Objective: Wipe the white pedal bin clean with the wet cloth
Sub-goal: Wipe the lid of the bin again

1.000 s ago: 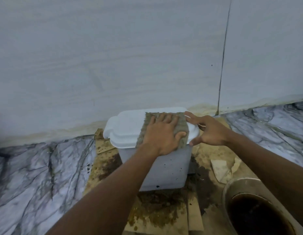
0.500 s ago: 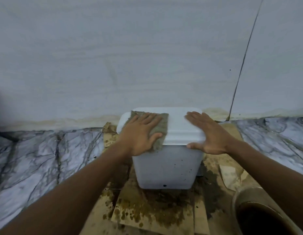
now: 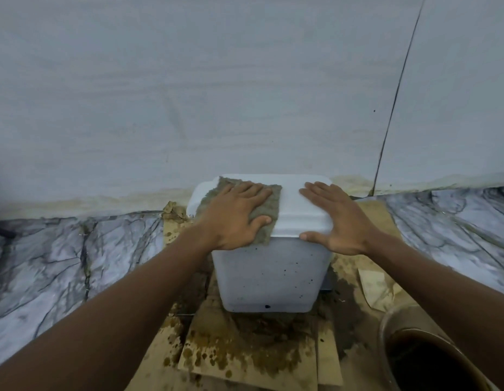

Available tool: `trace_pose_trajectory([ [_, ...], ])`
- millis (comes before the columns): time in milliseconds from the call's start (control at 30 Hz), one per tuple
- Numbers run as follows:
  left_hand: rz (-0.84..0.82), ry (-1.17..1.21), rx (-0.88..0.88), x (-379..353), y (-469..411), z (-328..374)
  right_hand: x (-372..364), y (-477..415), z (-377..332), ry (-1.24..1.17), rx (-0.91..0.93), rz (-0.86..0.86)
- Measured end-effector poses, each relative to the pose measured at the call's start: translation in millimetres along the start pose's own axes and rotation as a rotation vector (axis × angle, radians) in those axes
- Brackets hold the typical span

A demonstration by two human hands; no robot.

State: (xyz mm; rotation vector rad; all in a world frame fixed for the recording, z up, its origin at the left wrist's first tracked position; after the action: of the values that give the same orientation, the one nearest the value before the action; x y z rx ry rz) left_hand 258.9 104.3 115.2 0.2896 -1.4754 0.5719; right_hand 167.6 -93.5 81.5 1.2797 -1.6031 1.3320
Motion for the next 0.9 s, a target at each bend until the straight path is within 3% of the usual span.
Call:
trace_pose_trajectory([
  [167,-0.007,0.068,-0.038,-0.3,6.7,-4.1,6.2,-1.3,-0.4,0.013,0.017,-0.028],
  [467,0.089,0.224,0.062,12.4,62.2,-62.2,0.8,-1.6,-13.1,0.113,0.117,-0.064],
  [633,0.134,0.168,0.066,11.0,38.2,-45.8,-0.6,1.0,-10.6,0.256,0.110,-0.102],
  [900,0.067,0.073,0.055,1.8,9.0,-15.6,-2.1,0.6,-6.9,0.192,0.086,-0.099],
])
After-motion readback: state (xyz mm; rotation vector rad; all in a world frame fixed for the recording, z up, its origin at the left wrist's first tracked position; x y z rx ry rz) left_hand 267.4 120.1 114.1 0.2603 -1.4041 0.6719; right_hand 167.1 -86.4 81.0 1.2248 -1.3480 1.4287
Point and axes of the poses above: each hand's wrist, its own y-axis away from the middle knuckle, its own x-axis out of the back of the hand, z = x × y, the point moved 6 cm from there along -y, towards the middle knuckle, and after that the axes turned 4 degrees about y, right-handed, at the moved point
